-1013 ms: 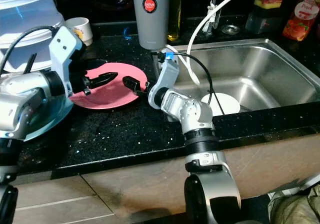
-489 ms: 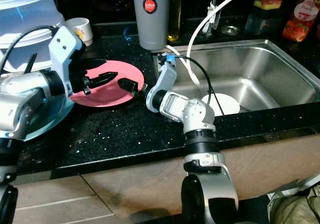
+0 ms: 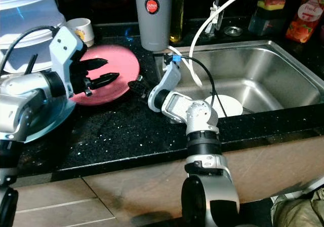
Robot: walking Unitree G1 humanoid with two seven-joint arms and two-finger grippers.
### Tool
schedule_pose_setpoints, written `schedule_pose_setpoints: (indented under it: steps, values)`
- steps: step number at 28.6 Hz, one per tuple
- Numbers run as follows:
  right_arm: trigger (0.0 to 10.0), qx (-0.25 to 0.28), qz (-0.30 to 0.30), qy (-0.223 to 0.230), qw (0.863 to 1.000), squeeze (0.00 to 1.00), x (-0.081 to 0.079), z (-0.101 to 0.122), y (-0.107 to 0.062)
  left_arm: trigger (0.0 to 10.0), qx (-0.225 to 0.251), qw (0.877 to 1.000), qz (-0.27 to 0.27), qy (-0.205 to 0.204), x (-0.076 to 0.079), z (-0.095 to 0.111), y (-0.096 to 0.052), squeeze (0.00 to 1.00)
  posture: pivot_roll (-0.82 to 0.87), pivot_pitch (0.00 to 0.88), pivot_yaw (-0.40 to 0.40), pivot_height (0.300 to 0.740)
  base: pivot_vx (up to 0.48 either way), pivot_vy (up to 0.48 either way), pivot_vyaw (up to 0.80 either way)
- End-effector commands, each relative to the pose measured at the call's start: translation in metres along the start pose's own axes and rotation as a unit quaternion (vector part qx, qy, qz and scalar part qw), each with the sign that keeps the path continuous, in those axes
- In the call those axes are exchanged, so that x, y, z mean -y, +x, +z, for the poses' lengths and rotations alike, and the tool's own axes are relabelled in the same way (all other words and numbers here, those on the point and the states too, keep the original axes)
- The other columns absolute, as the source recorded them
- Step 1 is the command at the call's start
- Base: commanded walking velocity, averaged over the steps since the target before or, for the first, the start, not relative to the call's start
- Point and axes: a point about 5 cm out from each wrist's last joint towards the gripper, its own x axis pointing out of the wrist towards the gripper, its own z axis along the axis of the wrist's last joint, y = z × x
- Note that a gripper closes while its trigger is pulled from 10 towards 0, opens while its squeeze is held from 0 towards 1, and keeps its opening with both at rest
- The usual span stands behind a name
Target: Kitchen organization
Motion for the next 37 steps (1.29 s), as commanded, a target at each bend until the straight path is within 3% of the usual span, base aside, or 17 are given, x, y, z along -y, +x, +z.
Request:
schedule_pose_setpoints:
  steps: [1,11,18,21,23,26,27,29,31,35,37]
  values:
    - [0.0,-0.014,-0.021,0.019,1.0,0.0,0.009,-0.007,-0.001,10.0,0.005,1.0,0.003,0.007,-0.003,0.003,-0.002,0.0,0.05,0.116,-0.005,0.74,0.0,0.0,0.0]
    - [0.0,0.001,-0.027,0.03,0.999,0.0,0.012,-0.001,-0.002,10.0,0.024,1.0,-0.009,0.007,0.002,0.009,0.001,0.0,0.05,0.115,-0.004,0.74,0.0,0.0,0.0]
    - [0.0,0.094,-0.085,0.015,0.992,0.0,0.024,0.026,-0.01,10.0,0.035,0.999,-0.012,0.006,0.003,0.013,0.002,0.0,0.05,0.115,-0.004,0.74,0.0,0.0,0.0]
    - [0.0,0.174,-0.091,0.017,0.98,0.0,0.029,0.064,-0.029,10.0,0.041,0.999,-0.022,0.002,0.007,0.013,0.003,0.0,0.05,0.116,-0.002,0.74,0.0,0.0,0.0]
    - [0.0,0.188,-0.091,0.013,0.978,0.0,0.03,0.074,-0.034,10.0,0.042,0.999,-0.024,0.001,0.008,0.013,0.003,0.0,0.05,0.116,-0.002,0.74,0.0,0.0,0.0]
    - [0.0,0.235,-0.112,-0.016,0.965,0.0,0.037,0.102,-0.058,10.0,0.044,0.999,-0.027,0.0,0.01,0.013,0.005,0.0,0.05,0.12,0.0,0.74,0.0,0.0,0.0]
    - [0.0,0.235,-0.112,-0.016,0.965,0.0,0.037,0.102,-0.058,10.0,0.044,0.999,-0.027,0.0,0.01,0.013,0.005,0.0,0.05,0.12,0.0,0.74,0.0,0.0,0.0]
    - [0.0,0.27,-0.127,-0.025,0.954,0.0,0.041,0.119,-0.074,10.0,0.045,0.999,-0.028,-0.001,0.01,0.013,0.006,0.0,0.04,0.12,0.001,0.74,0.0,0.0,0.0]
    - [0.0,0.27,-0.127,-0.025,0.954,0.0,0.041,0.119,-0.074,10.0,0.045,0.999,-0.028,-0.001,0.01,0.013,0.006,0.0,0.04,0.12,0.001,0.74,0.0,0.0,0.0]
    - [0.0,0.306,-0.132,-0.035,0.942,0.0,0.042,0.136,-0.089,10.0,0.046,0.998,-0.029,-0.002,0.011,0.012,0.007,0.0,0.04,0.122,0.003,0.74,0.0,0.0,0.0]
    - [0.0,0.339,-0.131,-0.072,0.929,0.0,0.037,0.156,-0.107,10.0,0.05,0.998,-0.033,-0.006,0.014,0.012,0.011,0.0,0.04,0.122,0.003,0.74,0.0,0.0,0.0]
